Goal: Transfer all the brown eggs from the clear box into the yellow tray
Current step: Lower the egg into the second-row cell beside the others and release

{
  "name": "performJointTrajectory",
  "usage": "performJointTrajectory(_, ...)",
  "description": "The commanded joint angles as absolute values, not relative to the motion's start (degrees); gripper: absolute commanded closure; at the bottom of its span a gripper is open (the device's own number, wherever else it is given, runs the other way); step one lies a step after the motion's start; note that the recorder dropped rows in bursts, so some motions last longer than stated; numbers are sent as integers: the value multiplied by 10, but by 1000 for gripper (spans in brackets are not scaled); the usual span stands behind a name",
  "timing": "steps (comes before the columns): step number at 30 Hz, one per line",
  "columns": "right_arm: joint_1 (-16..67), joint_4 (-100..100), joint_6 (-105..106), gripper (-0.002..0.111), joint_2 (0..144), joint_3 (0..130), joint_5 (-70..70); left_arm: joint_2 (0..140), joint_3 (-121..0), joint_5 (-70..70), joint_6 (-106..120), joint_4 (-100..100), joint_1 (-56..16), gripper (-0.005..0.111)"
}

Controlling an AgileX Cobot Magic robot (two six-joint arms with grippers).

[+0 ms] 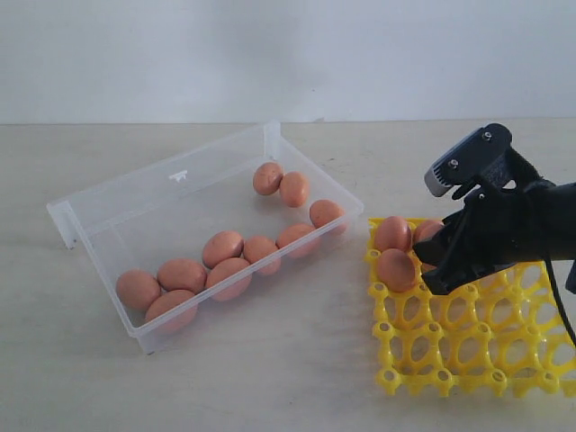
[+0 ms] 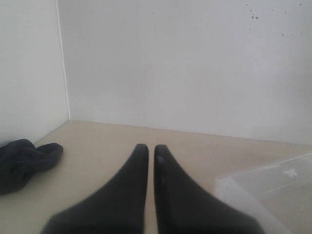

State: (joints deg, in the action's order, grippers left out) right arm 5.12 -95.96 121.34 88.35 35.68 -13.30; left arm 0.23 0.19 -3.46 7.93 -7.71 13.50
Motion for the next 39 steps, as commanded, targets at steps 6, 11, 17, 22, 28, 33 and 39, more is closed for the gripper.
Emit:
performJointTrajectory(6,51,-962,1216,109,882,354,-121,0,0,-30,81,-77,135,103)
performJointTrajectory(11,51,-962,1216,109,882,354,-121,0,0,-30,81,-77,135,103)
performJointTrajectory(17,51,-951,1216,109,882,347,-143,0,0,-29,81,-77,135,103)
performJointTrajectory(22,51,-919,1216,109,880,338,-146,0,0,-29,81,-77,135,103)
performJointTrajectory(28,51,-919,1216,109,880,339,-146,0,0,-29,81,-77,135,103)
performJointTrajectory(33,51,-920,1216,109,880,339,-145,0,0,-29,81,-77,135,103)
performJointTrajectory(39,51,-926,1216,102,880,350,-134,0,0,-30,81,-77,135,103)
